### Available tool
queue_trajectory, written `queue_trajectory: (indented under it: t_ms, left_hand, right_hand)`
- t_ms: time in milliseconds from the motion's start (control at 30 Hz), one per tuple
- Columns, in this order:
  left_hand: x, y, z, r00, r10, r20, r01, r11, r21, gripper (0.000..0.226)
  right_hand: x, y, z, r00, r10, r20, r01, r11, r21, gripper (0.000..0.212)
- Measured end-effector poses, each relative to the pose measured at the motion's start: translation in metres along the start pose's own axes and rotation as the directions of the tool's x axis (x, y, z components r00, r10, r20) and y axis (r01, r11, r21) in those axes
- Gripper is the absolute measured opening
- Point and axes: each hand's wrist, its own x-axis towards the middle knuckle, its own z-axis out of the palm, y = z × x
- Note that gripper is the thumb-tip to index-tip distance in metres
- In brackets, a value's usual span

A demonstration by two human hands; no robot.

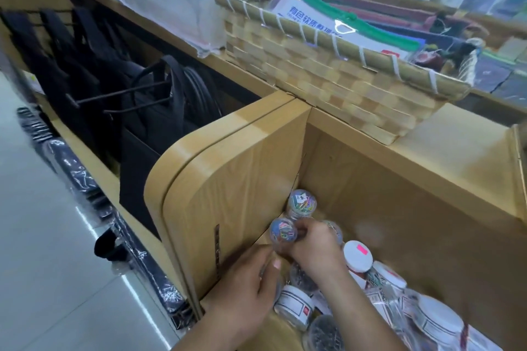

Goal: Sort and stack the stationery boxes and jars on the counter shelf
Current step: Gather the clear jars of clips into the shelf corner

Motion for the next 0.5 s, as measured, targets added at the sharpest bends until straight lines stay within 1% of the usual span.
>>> queue_trajectory:
  t_ms: [67, 100, 133, 167, 200, 233, 300, 367, 433, 500]
  left_hand:
    - [0.003, -0.003, 0.004, 0.999, -0.022, 0.034, 0.021, 1.0, 0.015, 0.031]
    - [0.004, -0.003, 0.004, 0.999, -0.024, 0.049, 0.023, 1.0, 0.018, 0.038]
    - [0.005, -0.003, 0.004, 0.998, -0.024, 0.057, 0.023, 0.999, 0.023, 0.051]
    - [0.007, -0.003, 0.004, 0.997, -0.026, 0.069, 0.024, 0.999, 0.033, 0.062]
    - [0.008, -0.004, 0.004, 0.996, -0.037, 0.083, 0.034, 0.999, 0.038, 0.065]
    - [0.008, -0.004, 0.005, 0.994, -0.045, 0.097, 0.042, 0.998, 0.038, 0.062]
    - [0.007, -0.001, 0.006, 0.991, -0.059, 0.12, 0.053, 0.997, 0.049, 0.051]
    - [0.005, 0.0, 0.006, 0.991, -0.063, 0.118, 0.057, 0.997, 0.056, 0.047]
    - [0.002, 0.001, 0.006, 0.991, -0.078, 0.113, 0.072, 0.996, 0.052, 0.046]
    - [-0.002, -0.002, 0.006, 0.99, -0.082, 0.111, 0.075, 0.995, 0.061, 0.046]
  right_hand:
    - [-0.006, 0.001, -0.006, 0.999, -0.013, -0.031, 0.014, 0.999, 0.03, 0.034]
    - [-0.01, 0.004, -0.013, 0.997, -0.015, -0.074, 0.018, 0.999, 0.041, 0.033]
    - [-0.013, 0.008, -0.023, 0.991, -0.009, -0.131, 0.013, 0.999, 0.03, 0.036]
    - [-0.016, 0.012, -0.034, 0.981, -0.009, -0.192, 0.004, 1.0, -0.026, 0.035]
    - [-0.016, 0.016, -0.045, 0.97, -0.023, -0.242, -0.008, 0.992, -0.129, 0.034]
    - [-0.015, 0.02, -0.053, 0.964, -0.044, -0.264, -0.025, 0.967, -0.252, 0.035]
    - [-0.011, 0.026, -0.056, 0.971, -0.084, -0.222, -0.03, 0.883, -0.468, 0.04]
    - [-0.008, 0.028, -0.046, 0.978, -0.126, -0.165, 0.006, 0.81, -0.586, 0.042]
    - [-0.006, 0.03, -0.038, 0.983, -0.096, -0.154, -0.014, 0.807, -0.59, 0.037]
    - [-0.005, 0.034, -0.034, 0.982, -0.064, -0.175, -0.051, 0.812, -0.581, 0.034]
